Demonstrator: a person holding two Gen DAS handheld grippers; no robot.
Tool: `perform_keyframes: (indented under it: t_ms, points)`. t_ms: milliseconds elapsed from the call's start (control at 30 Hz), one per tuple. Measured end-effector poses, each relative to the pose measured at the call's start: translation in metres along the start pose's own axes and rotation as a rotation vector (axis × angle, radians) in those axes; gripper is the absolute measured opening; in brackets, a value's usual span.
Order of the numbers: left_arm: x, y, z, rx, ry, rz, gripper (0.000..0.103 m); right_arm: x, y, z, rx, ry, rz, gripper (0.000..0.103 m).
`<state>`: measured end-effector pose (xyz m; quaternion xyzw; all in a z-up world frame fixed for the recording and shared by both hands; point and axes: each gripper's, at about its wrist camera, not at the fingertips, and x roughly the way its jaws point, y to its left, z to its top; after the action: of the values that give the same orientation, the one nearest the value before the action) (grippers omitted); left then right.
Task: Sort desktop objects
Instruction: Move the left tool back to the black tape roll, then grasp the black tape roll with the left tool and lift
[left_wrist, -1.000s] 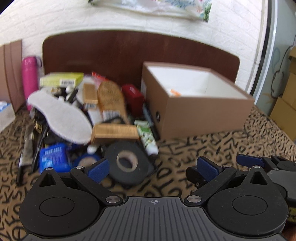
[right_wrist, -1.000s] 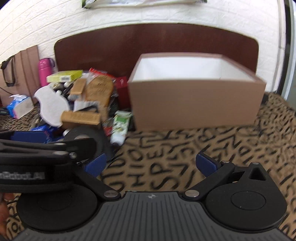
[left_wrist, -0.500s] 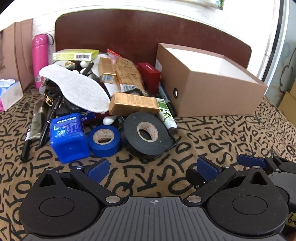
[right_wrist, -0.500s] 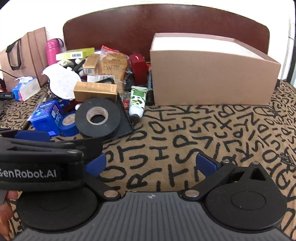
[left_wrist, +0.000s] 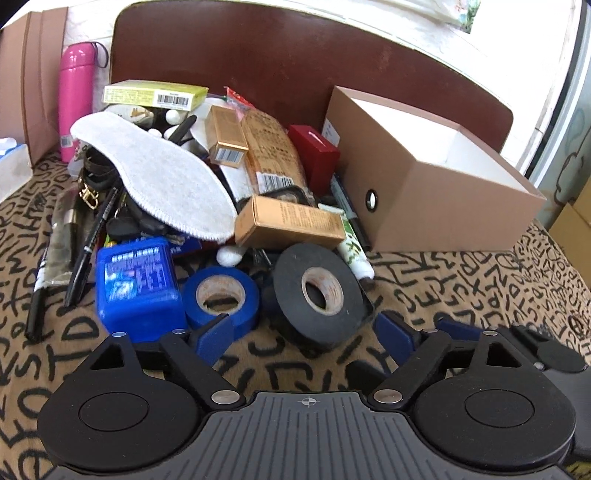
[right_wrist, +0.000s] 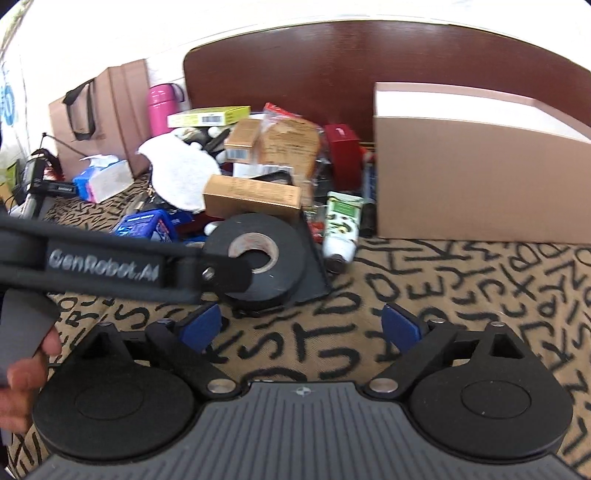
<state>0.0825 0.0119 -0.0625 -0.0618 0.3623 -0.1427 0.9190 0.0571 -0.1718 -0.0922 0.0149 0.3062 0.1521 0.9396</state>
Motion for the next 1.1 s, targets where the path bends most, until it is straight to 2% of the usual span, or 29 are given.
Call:
perform_keyframes:
  t_ms: [100, 300, 667, 833, 1000, 1100]
  points:
    - [0.005, 0.002, 0.006, 0.004, 0.006, -0.015, 0.083, 0.008, 0.004, 0.004, -0.017, -0.004, 0.032, 0.088]
    - [0.018, 0.004, 0.015, 0.004, 0.027, -0.038, 0.079, 0.022, 0.009, 0.011, -0.045, -0.003, 0.068, 0.080]
    - [0.033, 0.010, 0.023, -0.009, 0.055, -0.067, 0.072, 0.038, 0.015, 0.017, -0.059, 0.002, 0.114, 0.080]
    - [0.035, 0.011, 0.025, 0.016, 0.060, -0.051, 0.060, 0.044, 0.015, 0.019, -0.041, 0.008, 0.116, 0.080]
    - [0.038, 0.012, 0.027, 0.026, 0.063, -0.054, 0.060, 0.046, 0.014, 0.019, -0.024, 0.008, 0.120, 0.080]
    - [0.036, 0.008, 0.027, 0.064, 0.071, -0.029, 0.052, 0.043, 0.015, 0.019, -0.019, 0.012, 0.110, 0.080]
